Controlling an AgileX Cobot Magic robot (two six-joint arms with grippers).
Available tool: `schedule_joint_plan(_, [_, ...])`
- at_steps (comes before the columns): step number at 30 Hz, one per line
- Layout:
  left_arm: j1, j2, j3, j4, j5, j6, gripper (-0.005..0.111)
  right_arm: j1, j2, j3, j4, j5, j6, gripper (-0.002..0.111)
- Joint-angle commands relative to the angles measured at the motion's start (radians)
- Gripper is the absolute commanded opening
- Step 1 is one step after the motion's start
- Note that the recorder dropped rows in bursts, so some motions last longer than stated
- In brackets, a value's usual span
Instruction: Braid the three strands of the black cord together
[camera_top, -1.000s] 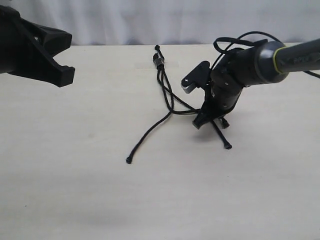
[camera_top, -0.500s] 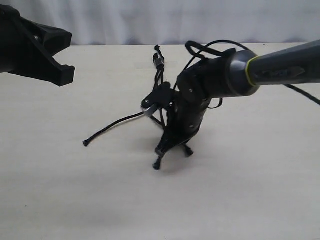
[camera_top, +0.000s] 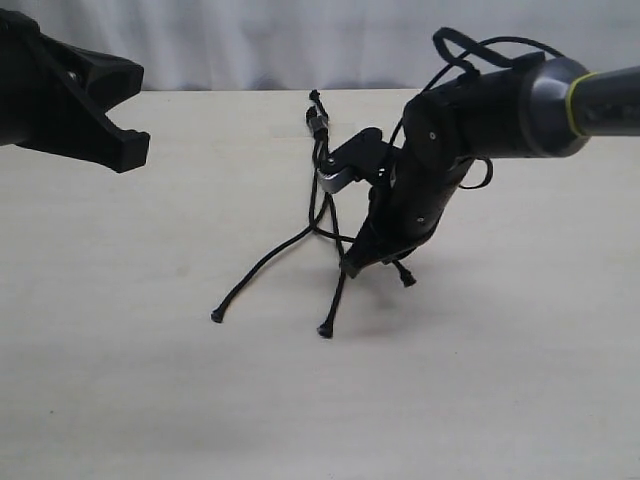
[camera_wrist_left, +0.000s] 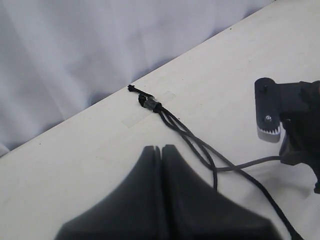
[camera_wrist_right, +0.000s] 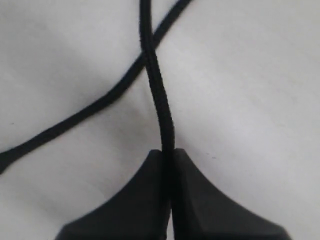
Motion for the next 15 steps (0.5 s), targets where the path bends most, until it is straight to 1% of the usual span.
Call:
schedule_joint_plan(1, [0.004,-0.007,0.005,-0.003,-0.020,-0.007,0.000,-0.041,-0.008,0.024,-0.008,-0.012,0.012,0.004])
schedule_joint_plan(4, [0.004,-0.007,0.005,-0.003,-0.020,-0.007,0.000,-0.042,-0.008,0.050,-0.017,-0.044,0.015,0.006])
schedule_joint_plan(6, [0.004,-0.007,0.005,-0.003,-0.017,-0.007,0.000,-0.042,-0.008,0.064,-0.034,-0.062,0.050,0.013])
schedule_joint_plan(8, [0.004,-0.007,0.005,-0.003,-0.015,-0.007,0.000,-0.042,-0.008,0.067,-0.063,-0.064,0.090,0.026])
schedule_joint_plan(9, [0.004,-0.007,0.005,-0.003,-0.012,-0.007,0.000,-0.042,-0.008,0.067,-0.090,-0.053,0.134,0.040])
schedule_joint_plan(12, [0.004,-0.007,0.005,-0.003,-0.006,-0.007,0.000,-0.042,-0.008,0.067,-0.090,-0.050,0.193,0.064])
schedule_joint_plan(13, [0.004,-0.007,0.005,-0.003,-0.006,-0.007,0.000,-0.042,-0.012,0.067,-0.090,-0.061,0.193,0.075])
schedule_joint_plan(14, [0.004,-0.007,0.005,-0.003,-0.006,-0.007,0.000,-0.042,-0.017,0.067,-0.090,-0.061,0.193,0.077])
schedule_joint_plan(15, [0.004,-0.007,0.005,-0.003,-0.006,-0.007,0.000,-0.042,-0.045,0.067,-0.090,-0.061,0.193,0.077])
